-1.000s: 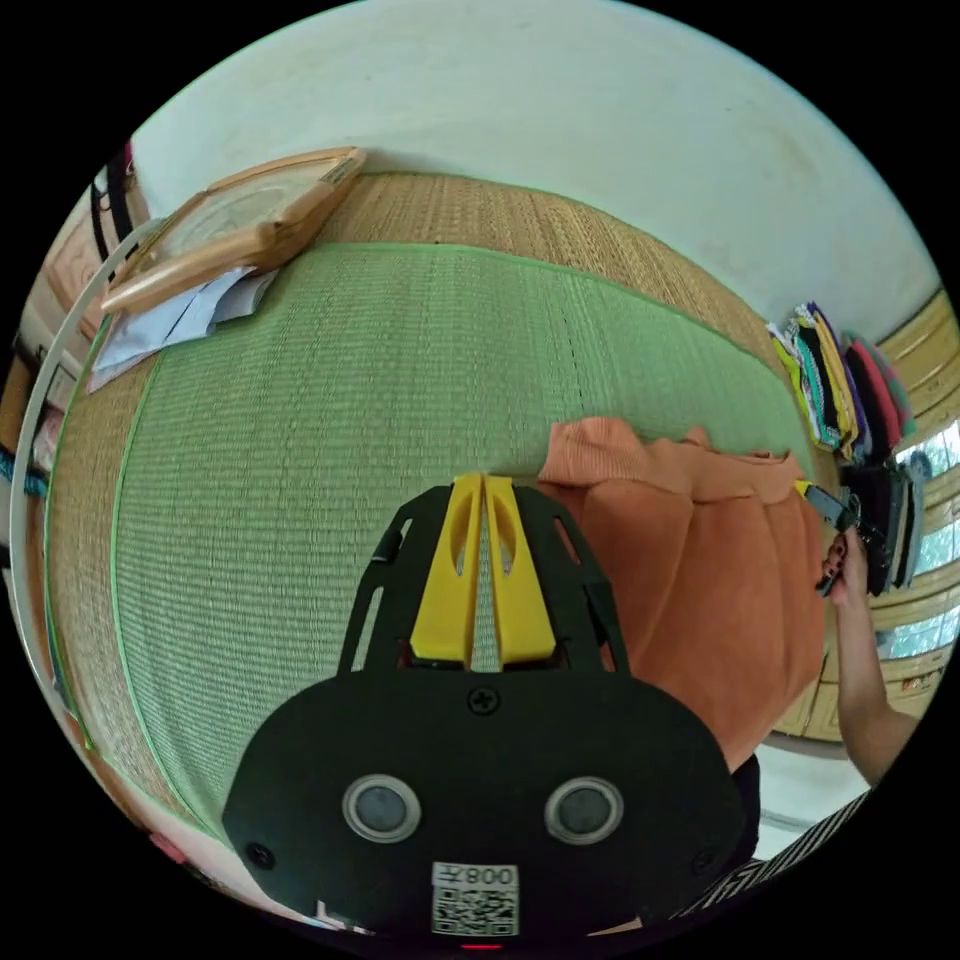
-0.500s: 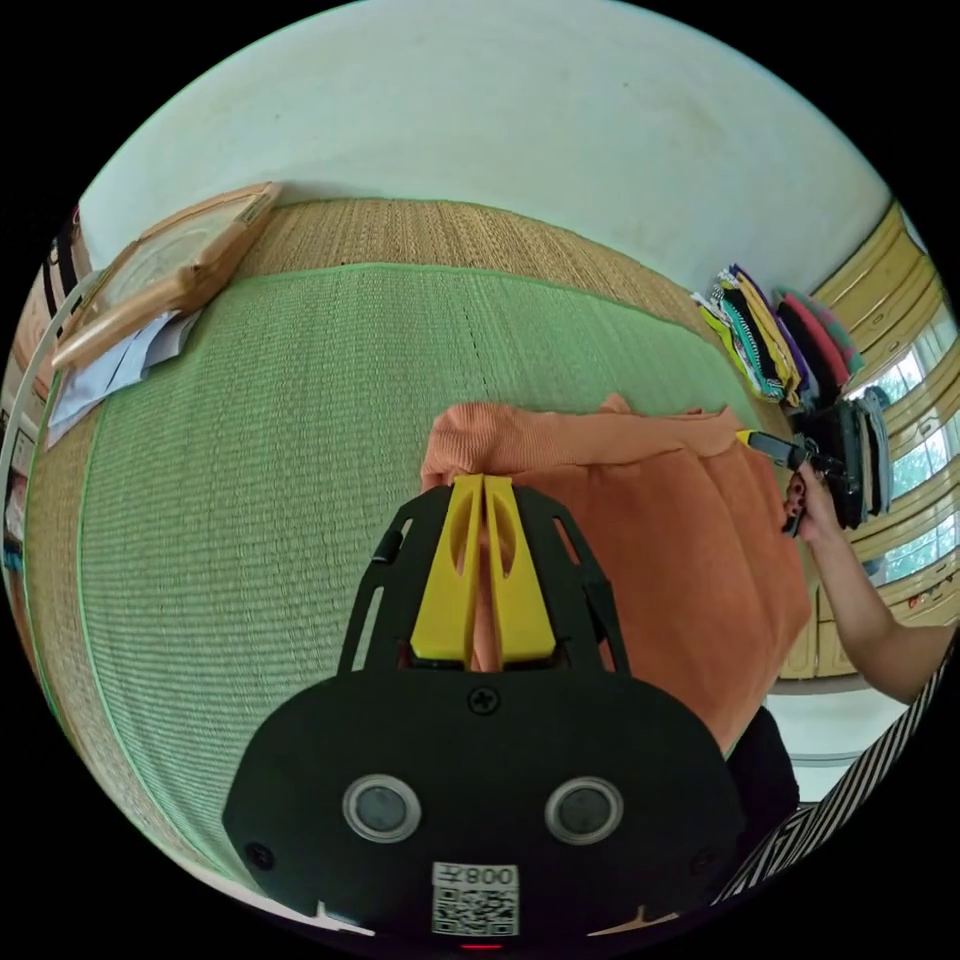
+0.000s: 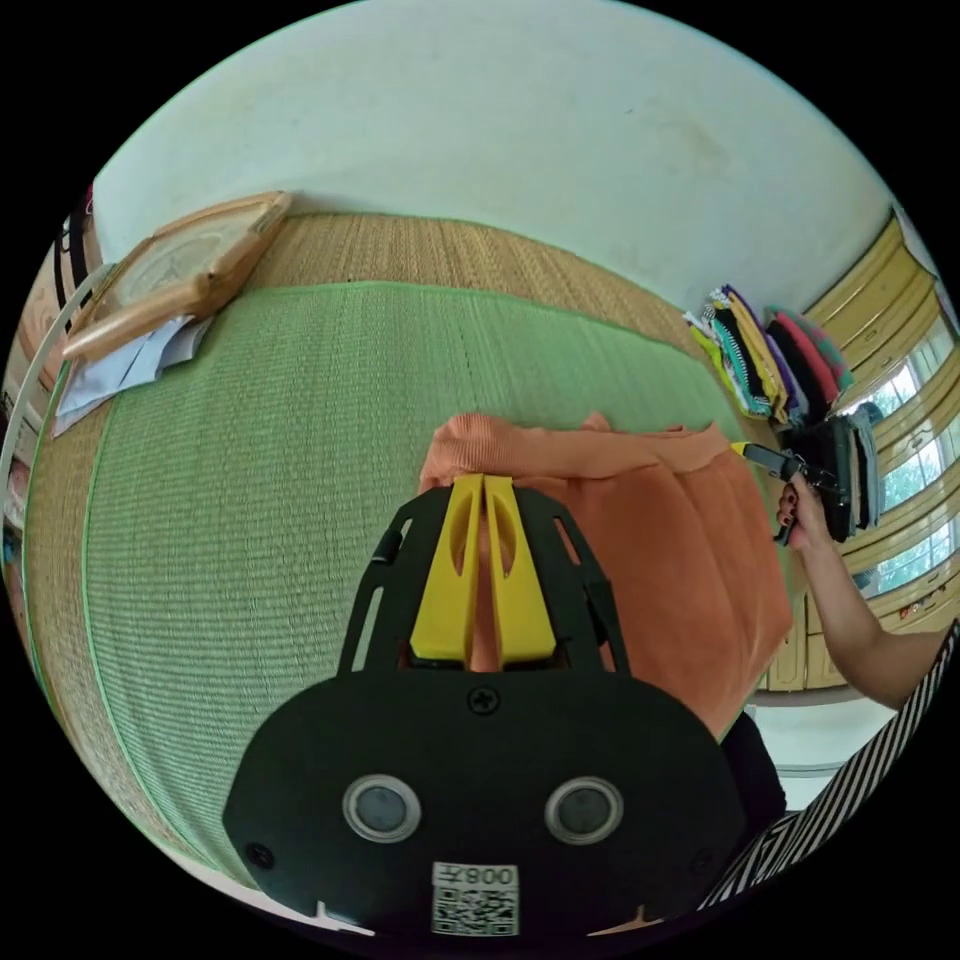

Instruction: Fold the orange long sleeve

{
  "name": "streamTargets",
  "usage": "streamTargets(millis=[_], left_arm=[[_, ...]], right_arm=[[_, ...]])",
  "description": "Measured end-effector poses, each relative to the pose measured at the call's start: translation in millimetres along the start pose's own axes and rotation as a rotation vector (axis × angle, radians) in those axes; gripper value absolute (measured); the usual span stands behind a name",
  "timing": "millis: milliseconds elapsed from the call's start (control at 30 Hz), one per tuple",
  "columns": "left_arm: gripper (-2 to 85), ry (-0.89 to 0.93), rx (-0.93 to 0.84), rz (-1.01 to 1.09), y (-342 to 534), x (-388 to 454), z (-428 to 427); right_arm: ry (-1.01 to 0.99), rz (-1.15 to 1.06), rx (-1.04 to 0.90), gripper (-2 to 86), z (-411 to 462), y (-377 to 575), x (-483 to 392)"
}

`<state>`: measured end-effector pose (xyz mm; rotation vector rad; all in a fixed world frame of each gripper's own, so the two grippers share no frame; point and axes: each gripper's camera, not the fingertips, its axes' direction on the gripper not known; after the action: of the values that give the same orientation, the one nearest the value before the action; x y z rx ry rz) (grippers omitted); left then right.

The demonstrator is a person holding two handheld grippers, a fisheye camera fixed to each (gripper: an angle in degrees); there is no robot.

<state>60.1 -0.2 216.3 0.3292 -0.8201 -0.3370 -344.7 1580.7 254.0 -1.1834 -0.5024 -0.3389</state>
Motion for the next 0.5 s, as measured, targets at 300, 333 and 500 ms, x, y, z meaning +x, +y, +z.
streamTargets(millis=[300,333,500], left_arm=[[0.4,0.056,-0.073,0.036,60,6,41],[0.4,0.040,-0.116,0.013,65,1,57],[0.9,0.095,-0.098,-0.044,69,-14,76]], right_arm=[[-0.036,-0.113,-0.044,0.2,-38,92,-15],[-0.019,-0.116,-0.105,0.2,-19,95,-10],[-0.087,-0.048,-0.115,0.6,-21,88,24]])
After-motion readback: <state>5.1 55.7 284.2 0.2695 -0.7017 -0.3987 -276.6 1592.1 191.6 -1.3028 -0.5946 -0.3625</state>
